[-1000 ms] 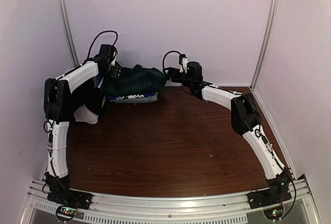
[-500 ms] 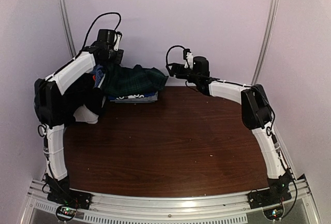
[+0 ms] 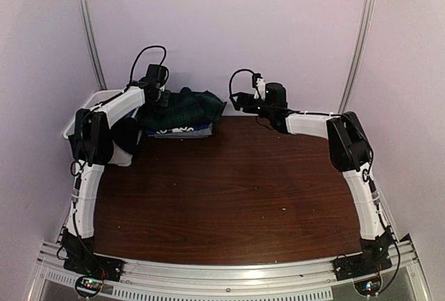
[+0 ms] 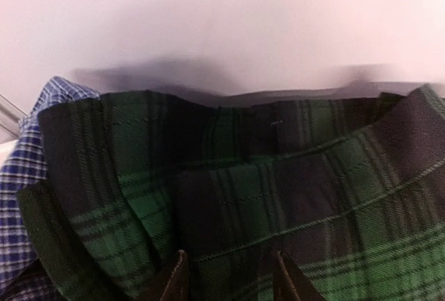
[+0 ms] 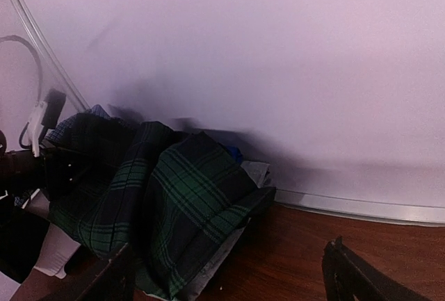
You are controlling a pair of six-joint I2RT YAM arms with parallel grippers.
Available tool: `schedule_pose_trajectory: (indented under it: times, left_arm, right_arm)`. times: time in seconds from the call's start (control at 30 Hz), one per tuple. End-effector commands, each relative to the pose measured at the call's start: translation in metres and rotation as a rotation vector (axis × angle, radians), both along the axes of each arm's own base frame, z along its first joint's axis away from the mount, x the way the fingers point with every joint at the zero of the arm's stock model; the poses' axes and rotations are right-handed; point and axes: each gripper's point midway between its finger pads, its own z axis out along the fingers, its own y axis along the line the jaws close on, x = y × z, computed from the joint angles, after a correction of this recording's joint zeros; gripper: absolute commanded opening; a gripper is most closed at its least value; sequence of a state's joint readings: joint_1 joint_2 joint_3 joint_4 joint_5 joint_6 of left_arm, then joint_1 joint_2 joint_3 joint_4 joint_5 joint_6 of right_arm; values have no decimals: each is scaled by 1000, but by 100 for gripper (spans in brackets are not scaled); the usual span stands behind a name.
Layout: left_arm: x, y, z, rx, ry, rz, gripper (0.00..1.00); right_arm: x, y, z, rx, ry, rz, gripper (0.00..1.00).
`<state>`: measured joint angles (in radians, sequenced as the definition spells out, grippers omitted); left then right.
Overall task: Fold and stack the mixed laundry pile
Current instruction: Adjust the square-folded skirt at the corner of the board.
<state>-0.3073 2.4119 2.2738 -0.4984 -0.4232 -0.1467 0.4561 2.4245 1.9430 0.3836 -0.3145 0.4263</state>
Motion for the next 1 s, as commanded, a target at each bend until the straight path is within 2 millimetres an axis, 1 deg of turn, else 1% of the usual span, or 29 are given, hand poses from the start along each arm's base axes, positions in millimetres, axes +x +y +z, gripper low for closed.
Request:
schedule_pose_trajectory:
  times: [0.0, 0.03, 0.07, 0.1, 0.13, 0.23, 0.3, 0.33, 0.4, 0.43, 0.5, 0.6, 0.73, 0.8, 0.87, 0.97]
  left_arm:
    - [21, 29, -19, -40, -6, 91, 42]
    - [24, 31, -30, -42, 5, 91, 45]
    - [26, 31, -38, -45, 14, 86, 50]
    - [28, 30, -46, -52, 22, 76, 57]
    - [30, 27, -55, -61, 37, 65, 63]
    - [34, 19, -78, -108, 75, 18, 76]
    - [35, 15, -92, -136, 100, -8, 79]
    - [35, 10, -96, -144, 110, -39, 81]
    - [35, 3, -96, -150, 119, -76, 83]
    - [34, 2, -91, -149, 116, -87, 84]
    - [34, -1, -69, -131, 87, -108, 85]
    - [31, -5, -15, -81, 7, -126, 86]
    - [21, -8, 45, -69, -76, -150, 88]
    - [15, -11, 71, -38, -114, -163, 90]
    - [9, -15, 97, -14, -155, -174, 95]
    - [0, -18, 126, -27, -197, -192, 98]
  right_arm:
    - [-8, -12, 49, 54, -75, 0, 93]
    - [-9, -13, 49, 55, -75, 1, 93]
    - [-9, -14, 49, 58, -74, 3, 94]
    - [-10, -14, 50, 59, -75, 5, 93]
    - [-10, -14, 51, 59, -76, 6, 94]
    - [-11, -13, 54, 62, -77, 13, 93]
    - [-12, -13, 53, 61, -74, 15, 94]
    - [-12, -13, 53, 58, -72, 17, 93]
    - [-13, -12, 53, 54, -69, 24, 93]
    - [-14, -12, 52, 50, -67, 27, 93]
    - [-16, -10, 53, 48, -64, 44, 94]
    - [-21, -8, 57, 46, -66, 65, 94]
    - [-31, -8, 64, 31, -75, 94, 95]
    - [-36, -8, 70, 20, -79, 110, 96]
    - [-41, -10, 75, 5, -84, 121, 98]
    - [-50, -17, 84, 0, -93, 131, 100]
